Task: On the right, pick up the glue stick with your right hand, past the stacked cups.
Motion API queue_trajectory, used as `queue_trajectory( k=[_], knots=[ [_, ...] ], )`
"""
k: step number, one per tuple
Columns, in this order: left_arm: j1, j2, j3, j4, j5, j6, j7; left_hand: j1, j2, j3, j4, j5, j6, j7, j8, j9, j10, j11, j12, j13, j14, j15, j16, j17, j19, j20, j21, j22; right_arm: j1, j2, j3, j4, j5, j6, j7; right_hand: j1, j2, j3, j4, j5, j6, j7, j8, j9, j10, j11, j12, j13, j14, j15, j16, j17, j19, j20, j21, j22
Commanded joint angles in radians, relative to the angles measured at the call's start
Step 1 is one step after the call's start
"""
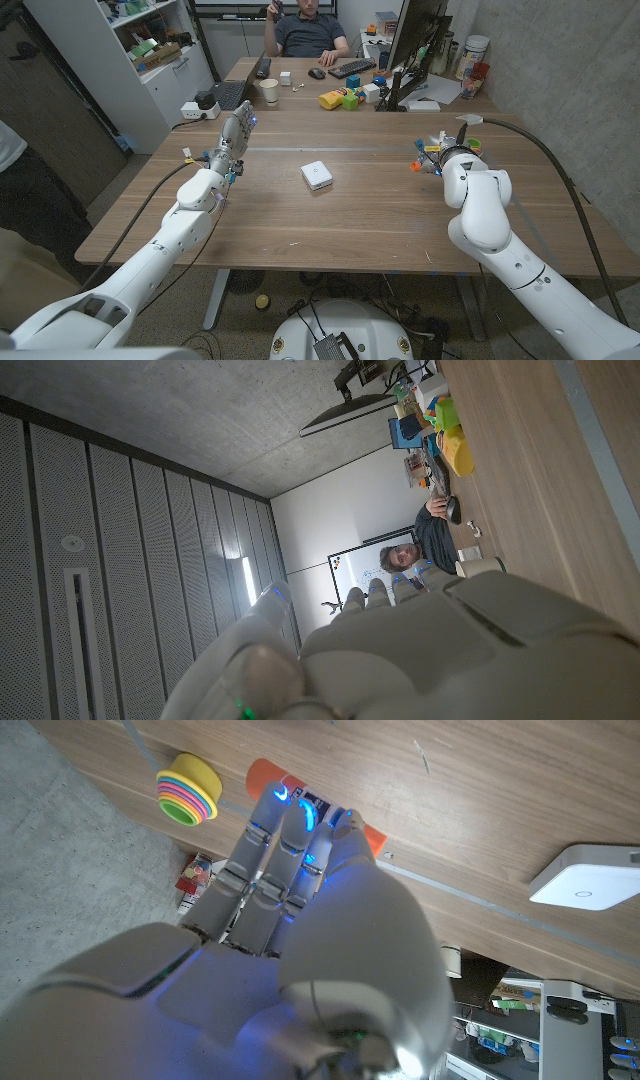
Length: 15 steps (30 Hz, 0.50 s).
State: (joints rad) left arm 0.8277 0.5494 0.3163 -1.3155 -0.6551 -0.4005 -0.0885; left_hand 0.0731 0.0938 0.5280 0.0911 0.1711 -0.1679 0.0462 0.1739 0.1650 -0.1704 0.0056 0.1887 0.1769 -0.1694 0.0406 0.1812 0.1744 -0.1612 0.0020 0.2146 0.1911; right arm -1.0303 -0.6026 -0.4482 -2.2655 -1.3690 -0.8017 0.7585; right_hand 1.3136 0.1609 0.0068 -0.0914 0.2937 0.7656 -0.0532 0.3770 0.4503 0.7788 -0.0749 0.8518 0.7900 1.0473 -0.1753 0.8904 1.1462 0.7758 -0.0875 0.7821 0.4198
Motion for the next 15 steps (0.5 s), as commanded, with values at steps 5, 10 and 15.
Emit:
queue_trajectory(
  k=[5, 10, 15],
  knots=[
    [0.001, -0.005, -0.002, 0.002, 0.000, -0.006, 0.005, -0.009, 0.000, 0.000, 0.000, 0.008, -0.029, -0.003, 0.006, 0.006, -0.080, -0.002, 0.003, 0.003, -0.108, -0.002, 0.005, 0.002, -0.003, -0.001, 0.005, 0.002, -0.004, -0.051, 0.027, -0.061, 0.103, -0.013, -0.139, 0.003, 0.011, 0.013, 0.005, -0.010, 0.088, 0.043, 0.109, 0.067, 0.007, 0.000, 0.005, 0.000, 0.013, -0.046, -0.014, 0.012, -0.008, -0.016, 0.020, 0.004],
    [0.003, -0.005, -0.004, 0.001, 0.001, -0.009, 0.007, -0.009, 0.000, -0.001, 0.000, 0.008, -0.029, -0.003, 0.006, 0.006, -0.082, -0.003, 0.003, 0.003, -0.108, -0.001, 0.005, 0.002, -0.003, -0.001, 0.005, 0.002, -0.007, -0.068, 0.031, -0.079, 0.126, -0.016, -0.183, 0.003, 0.011, 0.016, 0.007, -0.015, 0.088, 0.045, 0.111, 0.067, 0.009, 0.002, 0.005, 0.000, 0.018, -0.045, -0.016, 0.021, -0.011, -0.016, 0.027, 0.003],
    [0.006, -0.004, -0.005, -0.002, 0.002, -0.012, 0.007, -0.009, 0.000, -0.001, 0.000, 0.008, -0.029, -0.003, 0.006, 0.006, -0.081, -0.003, 0.003, 0.003, -0.108, -0.001, 0.005, 0.002, -0.003, -0.001, 0.004, 0.002, -0.018, -0.084, 0.045, -0.102, 0.160, -0.020, -0.231, 0.002, 0.010, 0.019, 0.009, -0.021, 0.088, 0.044, 0.113, 0.066, 0.010, 0.004, 0.004, -0.001, 0.020, -0.045, -0.020, 0.029, -0.012, -0.015, 0.037, 0.001]
  ],
)
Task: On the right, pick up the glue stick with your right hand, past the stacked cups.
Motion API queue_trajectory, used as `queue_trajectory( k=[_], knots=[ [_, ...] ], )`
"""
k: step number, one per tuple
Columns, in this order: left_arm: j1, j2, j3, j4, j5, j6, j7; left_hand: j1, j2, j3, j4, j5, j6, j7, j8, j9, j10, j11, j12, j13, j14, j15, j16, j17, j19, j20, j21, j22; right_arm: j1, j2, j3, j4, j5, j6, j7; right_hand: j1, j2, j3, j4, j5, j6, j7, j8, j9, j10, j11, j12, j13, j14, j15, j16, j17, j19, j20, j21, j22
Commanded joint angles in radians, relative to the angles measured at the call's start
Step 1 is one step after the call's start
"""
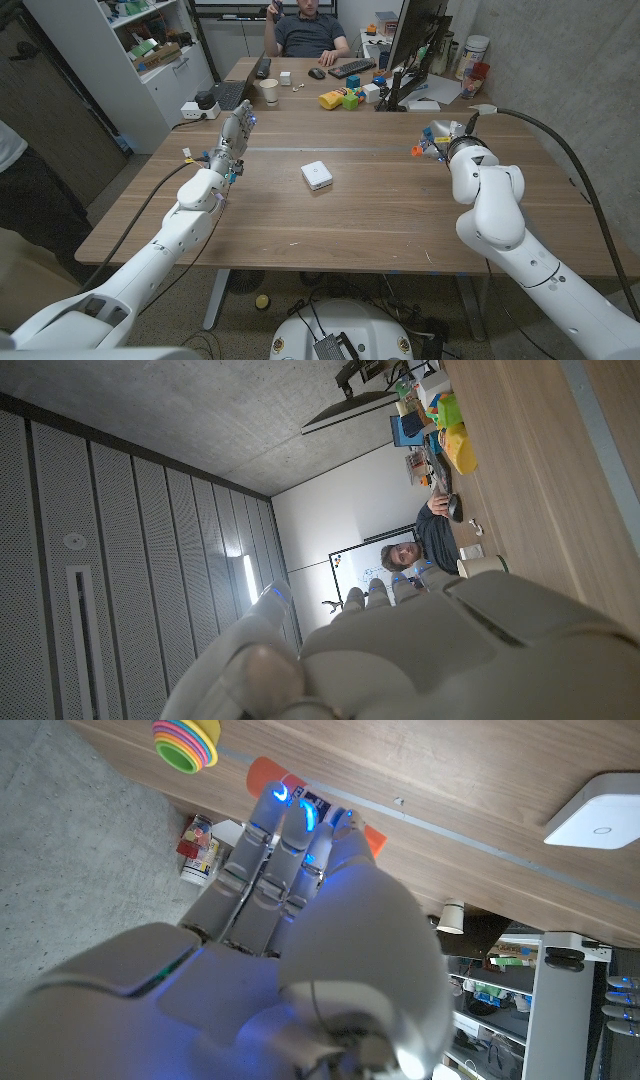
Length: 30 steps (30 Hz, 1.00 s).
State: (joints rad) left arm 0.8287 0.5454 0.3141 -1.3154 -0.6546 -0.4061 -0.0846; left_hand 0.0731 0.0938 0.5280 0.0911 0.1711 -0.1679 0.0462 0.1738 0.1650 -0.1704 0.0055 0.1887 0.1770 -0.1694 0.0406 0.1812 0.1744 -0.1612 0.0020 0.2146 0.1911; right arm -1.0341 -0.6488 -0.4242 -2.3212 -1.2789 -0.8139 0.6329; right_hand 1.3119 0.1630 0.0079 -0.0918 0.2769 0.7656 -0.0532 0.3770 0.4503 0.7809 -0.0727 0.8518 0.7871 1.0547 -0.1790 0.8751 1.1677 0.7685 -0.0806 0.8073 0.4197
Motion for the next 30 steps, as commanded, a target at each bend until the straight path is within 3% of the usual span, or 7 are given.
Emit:
queue_trajectory(
  k=[1, 13, 30],
  knots=[
    [0.005, 0.000, -0.003, -0.003, 0.002, -0.006, 0.006, -0.010, 0.000, -0.001, 0.000, 0.008, -0.029, -0.003, 0.006, 0.006, -0.080, -0.003, 0.003, 0.003, -0.108, -0.001, 0.005, 0.002, -0.003, -0.001, 0.004, 0.002, -0.014, -0.039, 0.017, -0.049, 0.064, -0.014, -0.111, 0.004, 0.009, 0.019, 0.009, -0.005, 0.087, 0.043, 0.114, 0.066, 0.007, 0.002, 0.005, 0.002, 0.012, -0.041, -0.006, 0.008, -0.006, -0.022, 0.013, 0.001],
    [0.011, 0.003, -0.006, -0.008, 0.001, -0.013, 0.003, -0.009, -0.001, -0.002, -0.001, 0.008, -0.029, -0.003, 0.005, 0.006, -0.080, -0.003, 0.003, 0.003, -0.108, -0.001, 0.005, 0.002, -0.004, -0.001, 0.004, 0.002, -0.028, -0.070, 0.028, -0.082, 0.102, -0.025, -0.202, 0.006, 0.008, 0.028, 0.011, -0.017, 0.088, 0.046, 0.119, 0.064, 0.011, 0.003, 0.004, 0.002, 0.020, -0.041, -0.015, 0.022, -0.009, -0.020, 0.035, -0.003],
    [0.019, 0.006, -0.014, -0.014, -0.001, -0.022, 0.007, -0.009, -0.002, -0.004, -0.002, 0.008, -0.029, -0.003, 0.005, 0.006, -0.081, -0.002, 0.002, 0.003, -0.108, -0.001, 0.005, 0.002, -0.004, 0.000, 0.004, 0.002, -0.054, -0.077, 0.050, -0.104, 0.161, -0.018, -0.388, 0.005, 0.007, 0.042, 0.013, -0.032, 0.090, 0.051, 0.128, 0.062, 0.020, 0.007, 0.004, -0.001, 0.030, -0.041, -0.028, 0.033, -0.014, -0.019, 0.066, -0.012]
  ],
)
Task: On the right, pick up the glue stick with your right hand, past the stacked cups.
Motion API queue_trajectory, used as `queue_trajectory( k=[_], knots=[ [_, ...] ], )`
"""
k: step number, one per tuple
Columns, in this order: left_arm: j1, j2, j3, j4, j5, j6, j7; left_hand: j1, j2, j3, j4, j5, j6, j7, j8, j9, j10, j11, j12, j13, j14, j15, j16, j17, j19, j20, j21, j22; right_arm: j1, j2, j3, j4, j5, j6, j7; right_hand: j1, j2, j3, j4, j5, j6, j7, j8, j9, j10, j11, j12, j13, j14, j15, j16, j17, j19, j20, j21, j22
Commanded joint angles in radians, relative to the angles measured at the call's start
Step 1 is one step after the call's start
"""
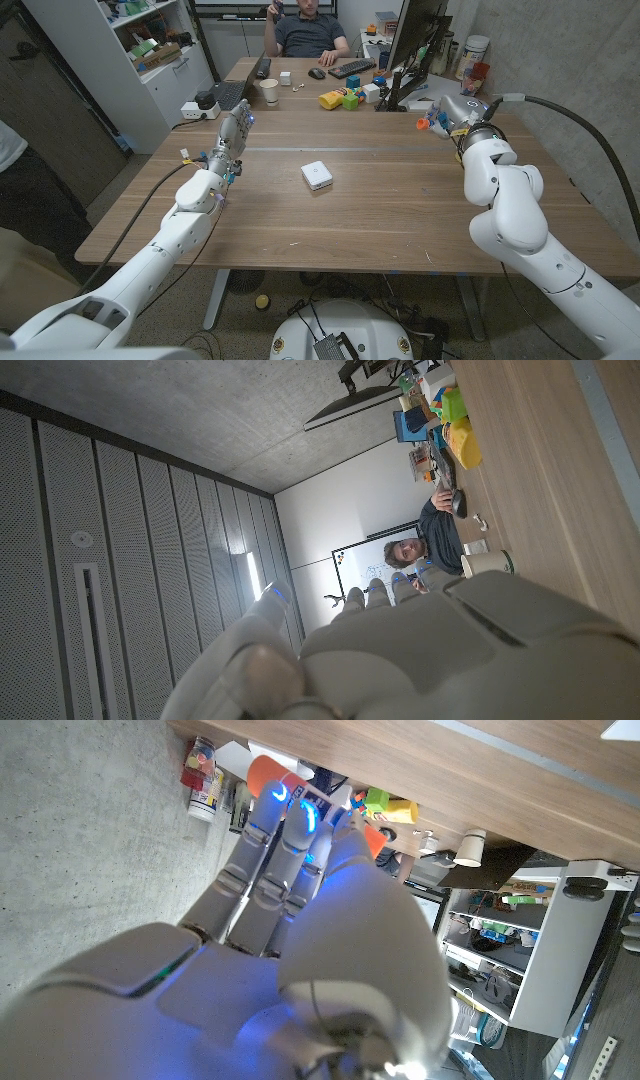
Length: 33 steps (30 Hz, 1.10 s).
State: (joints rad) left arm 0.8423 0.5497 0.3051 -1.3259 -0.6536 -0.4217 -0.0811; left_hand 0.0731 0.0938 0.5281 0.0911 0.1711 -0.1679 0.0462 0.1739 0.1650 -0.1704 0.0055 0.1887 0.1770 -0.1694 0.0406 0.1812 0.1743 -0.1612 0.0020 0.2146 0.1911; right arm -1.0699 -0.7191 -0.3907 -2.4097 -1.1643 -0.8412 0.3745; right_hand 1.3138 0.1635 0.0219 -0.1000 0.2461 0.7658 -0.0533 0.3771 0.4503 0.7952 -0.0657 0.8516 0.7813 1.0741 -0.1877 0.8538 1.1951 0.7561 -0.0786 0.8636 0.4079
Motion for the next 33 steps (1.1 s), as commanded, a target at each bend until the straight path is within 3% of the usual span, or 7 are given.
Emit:
queue_trajectory(
  k=[1, 23, 33],
  knots=[
    [0.006, 0.002, -0.006, -0.003, -0.001, -0.007, 0.005, -0.009, -0.002, -0.004, -0.002, 0.008, -0.029, -0.004, 0.005, 0.006, -0.081, -0.001, 0.002, 0.003, -0.108, -0.001, 0.005, 0.002, -0.004, -0.001, 0.004, 0.002, -0.023, -0.008, 0.023, -0.017, 0.060, 0.018, -0.148, 0.004, 0.006, 0.028, 0.021, -0.002, 0.090, 0.051, 0.129, 0.062, 0.005, -0.001, 0.005, 0.006, 0.009, -0.032, -0.008, 0.004, -0.001, -0.021, 0.011, -0.001],
    [-0.006, -0.005, -0.007, 0.018, -0.005, -0.014, -0.002, -0.010, -0.002, -0.006, -0.002, 0.008, -0.028, -0.004, 0.006, 0.006, -0.079, 0.000, 0.003, 0.003, -0.107, -0.001, 0.005, 0.002, -0.003, 0.000, 0.004, 0.002, -0.045, -0.002, 0.036, 0.001, 0.165, 0.058, -0.413, 0.001, 0.003, 0.041, 0.022, -0.014, 0.093, 0.053, 0.140, 0.059, 0.012, 0.002, 0.002, 0.002, 0.021, -0.032, -0.018, 0.014, -0.005, -0.023, 0.046, -0.016],
    [-0.017, -0.010, -0.005, 0.035, -0.004, -0.015, -0.005, -0.009, -0.002, -0.006, -0.002, 0.008, -0.027, -0.004, 0.006, 0.006, -0.079, 0.000, 0.003, 0.003, -0.107, -0.001, 0.005, 0.002, -0.003, 0.000, 0.004, 0.002, -0.038, 0.014, 0.007, 0.028, 0.159, 0.042, -0.506, 0.000, 0.002, 0.047, 0.022, -0.018, 0.095, 0.054, 0.145, 0.058, 0.017, 0.002, 0.003, 0.003, 0.028, -0.032, -0.019, 0.018, -0.003, -0.022, 0.063, -0.024]
  ],
)
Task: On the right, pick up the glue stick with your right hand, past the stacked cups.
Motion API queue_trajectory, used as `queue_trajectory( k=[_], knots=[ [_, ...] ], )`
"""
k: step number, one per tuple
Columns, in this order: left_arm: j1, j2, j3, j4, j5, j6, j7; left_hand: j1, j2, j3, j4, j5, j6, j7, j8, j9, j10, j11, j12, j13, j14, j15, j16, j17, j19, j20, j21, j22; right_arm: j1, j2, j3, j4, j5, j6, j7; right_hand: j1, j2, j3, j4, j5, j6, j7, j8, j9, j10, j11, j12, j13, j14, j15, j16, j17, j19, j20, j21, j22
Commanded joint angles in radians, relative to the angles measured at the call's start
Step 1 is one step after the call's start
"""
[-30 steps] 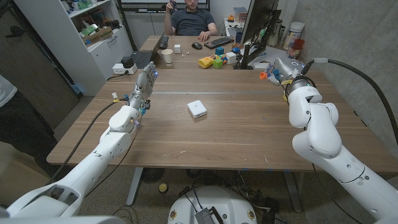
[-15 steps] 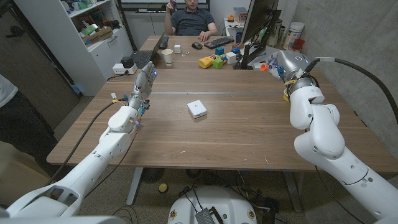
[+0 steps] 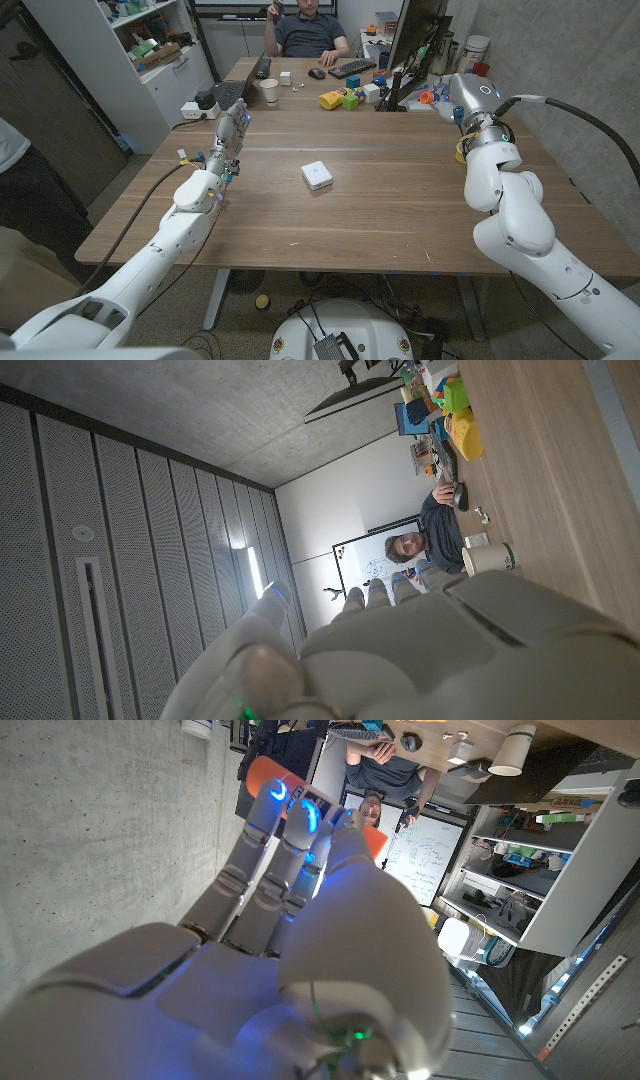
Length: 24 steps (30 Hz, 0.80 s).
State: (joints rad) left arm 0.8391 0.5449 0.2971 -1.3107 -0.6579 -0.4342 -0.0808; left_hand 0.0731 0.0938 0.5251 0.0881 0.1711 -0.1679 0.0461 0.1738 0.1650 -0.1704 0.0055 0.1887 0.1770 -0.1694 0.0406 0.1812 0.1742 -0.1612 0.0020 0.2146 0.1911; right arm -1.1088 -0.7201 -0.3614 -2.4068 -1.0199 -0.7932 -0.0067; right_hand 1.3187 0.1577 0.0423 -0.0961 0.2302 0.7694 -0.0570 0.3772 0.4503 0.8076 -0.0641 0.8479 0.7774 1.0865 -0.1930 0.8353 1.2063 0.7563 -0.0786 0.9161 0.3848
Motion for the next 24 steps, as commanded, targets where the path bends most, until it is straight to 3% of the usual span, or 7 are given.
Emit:
queue_trajectory(
  k=[1, 24],
  knots=[
    [-0.015, -0.005, 0.004, 0.021, 0.001, -0.002, -0.006, -0.009, -0.002, -0.003, 0.001, 0.008, -0.027, -0.004, 0.006, 0.006, -0.079, -0.002, 0.003, 0.003, -0.107, -0.001, 0.005, 0.002, -0.003, 0.000, 0.004, 0.002, 0.001, 0.017, -0.024, 0.028, 0.015, -0.006, -0.137, -0.005, 0.008, 0.028, 0.018, -0.002, 0.092, 0.057, 0.146, 0.058, 0.005, -0.002, 0.005, 0.005, 0.016, -0.026, 0.000, 0.007, -0.004, -0.022, 0.013, -0.002],
    [-0.026, -0.010, 0.013, 0.022, 0.024, -0.002, 0.015, -0.009, -0.002, -0.005, 0.000, 0.008, -0.028, -0.003, 0.005, 0.006, -0.080, -0.002, 0.002, 0.003, -0.108, -0.002, 0.004, 0.002, -0.004, 0.000, 0.003, 0.002, 0.003, -0.006, -0.011, 0.051, 0.102, 0.015, -0.229, -0.008, 0.007, 0.039, 0.017, -0.008, 0.093, 0.060, 0.155, 0.057, 0.011, 0.000, 0.005, 0.007, 0.022, -0.026, 0.003, 0.014, -0.006, -0.023, 0.046, -0.020]
  ],
)
